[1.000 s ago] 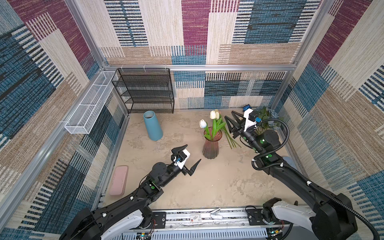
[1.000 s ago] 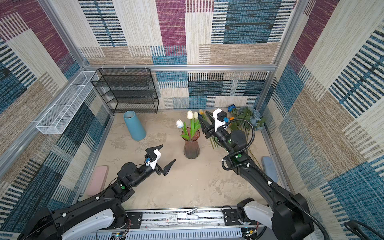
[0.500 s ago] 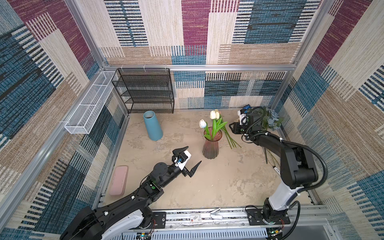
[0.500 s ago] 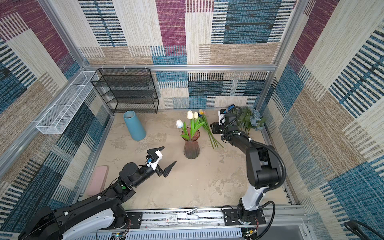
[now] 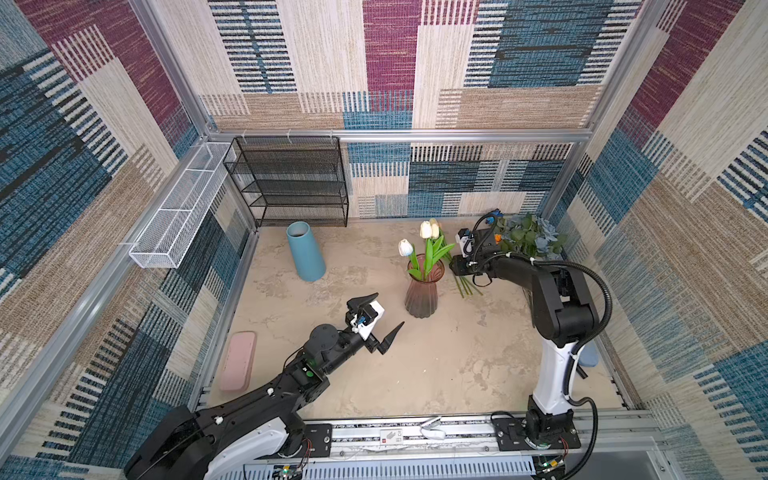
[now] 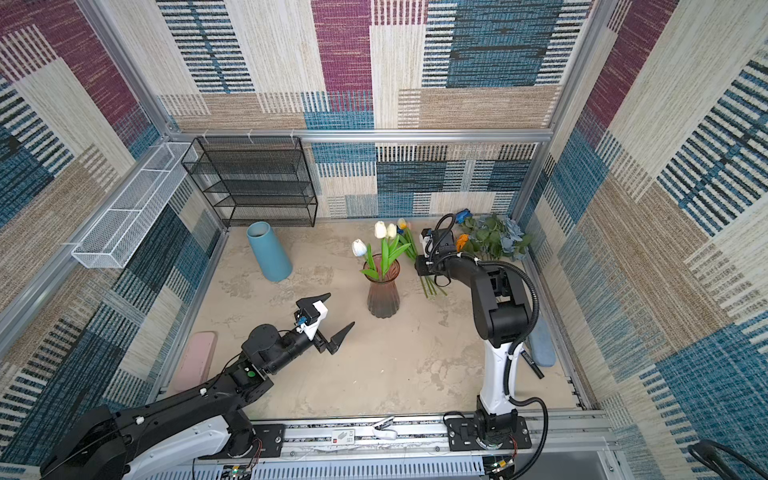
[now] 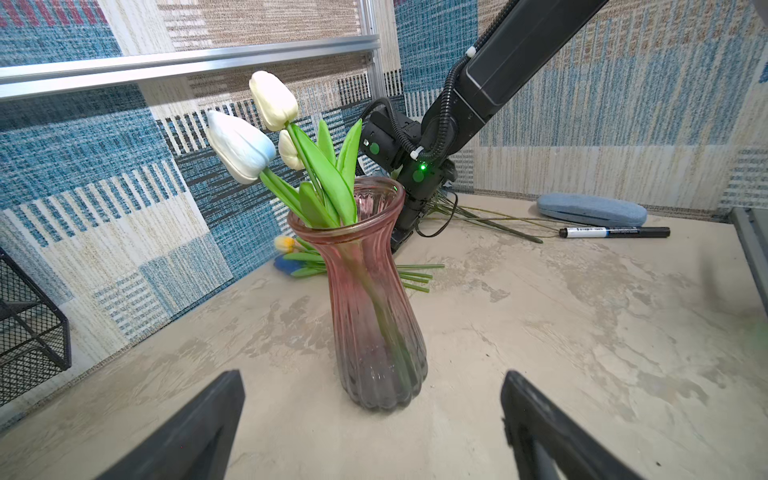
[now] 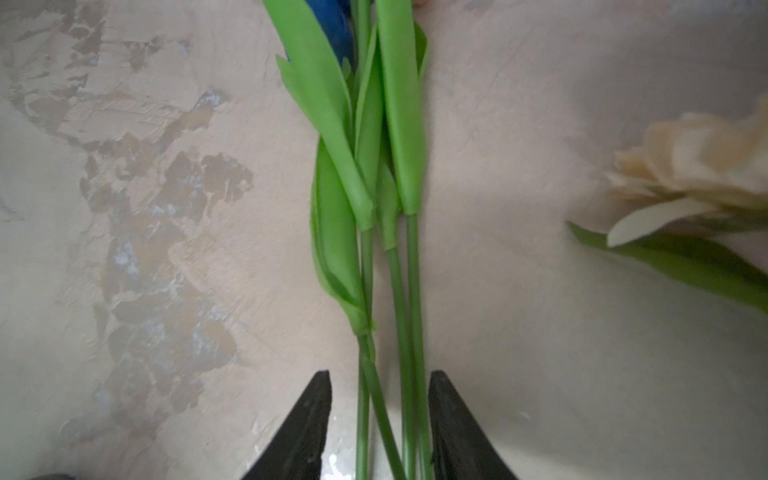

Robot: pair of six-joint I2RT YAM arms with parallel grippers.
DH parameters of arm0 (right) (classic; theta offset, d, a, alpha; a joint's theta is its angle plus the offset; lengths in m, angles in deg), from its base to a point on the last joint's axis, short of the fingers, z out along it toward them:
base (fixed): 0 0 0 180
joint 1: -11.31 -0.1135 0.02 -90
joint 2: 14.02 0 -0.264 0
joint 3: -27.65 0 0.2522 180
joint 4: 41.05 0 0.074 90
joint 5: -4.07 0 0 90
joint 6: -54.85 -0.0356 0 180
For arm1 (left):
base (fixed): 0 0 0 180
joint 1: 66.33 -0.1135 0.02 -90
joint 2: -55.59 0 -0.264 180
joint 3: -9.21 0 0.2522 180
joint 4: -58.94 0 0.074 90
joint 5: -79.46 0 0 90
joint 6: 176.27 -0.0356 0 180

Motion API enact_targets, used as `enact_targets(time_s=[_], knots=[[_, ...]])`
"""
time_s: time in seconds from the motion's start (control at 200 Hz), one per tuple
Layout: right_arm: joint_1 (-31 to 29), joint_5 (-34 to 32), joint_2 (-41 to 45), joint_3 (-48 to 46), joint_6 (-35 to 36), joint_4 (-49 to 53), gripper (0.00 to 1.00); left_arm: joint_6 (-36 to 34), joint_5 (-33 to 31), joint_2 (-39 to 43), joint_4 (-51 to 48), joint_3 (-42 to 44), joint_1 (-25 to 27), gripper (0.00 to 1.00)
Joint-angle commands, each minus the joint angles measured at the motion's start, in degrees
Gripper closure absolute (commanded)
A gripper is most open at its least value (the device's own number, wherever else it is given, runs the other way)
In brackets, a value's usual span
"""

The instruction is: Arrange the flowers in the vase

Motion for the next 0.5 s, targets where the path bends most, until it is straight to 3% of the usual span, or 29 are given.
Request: enact_targets(time_s=[0.0, 0.145, 0.496], knots=[[-0.8, -1.7, -1.2, 1.8, 1.7, 0.7, 0.66, 1.1, -1.0, 0.5, 2.2, 0.4, -0.1, 0.01], [-1.2, -2.0, -2.0, 2.7, 2.7, 0.6, 0.75, 1.0, -1.5, 1.5, 1.3, 0.7, -0.1, 0.01], [-1.3, -1.0, -3.3, 3.4, 4.7, 0.0, 0.78, 0.5, -2.1, 2.1, 1.0, 0.9, -0.1, 0.01]])
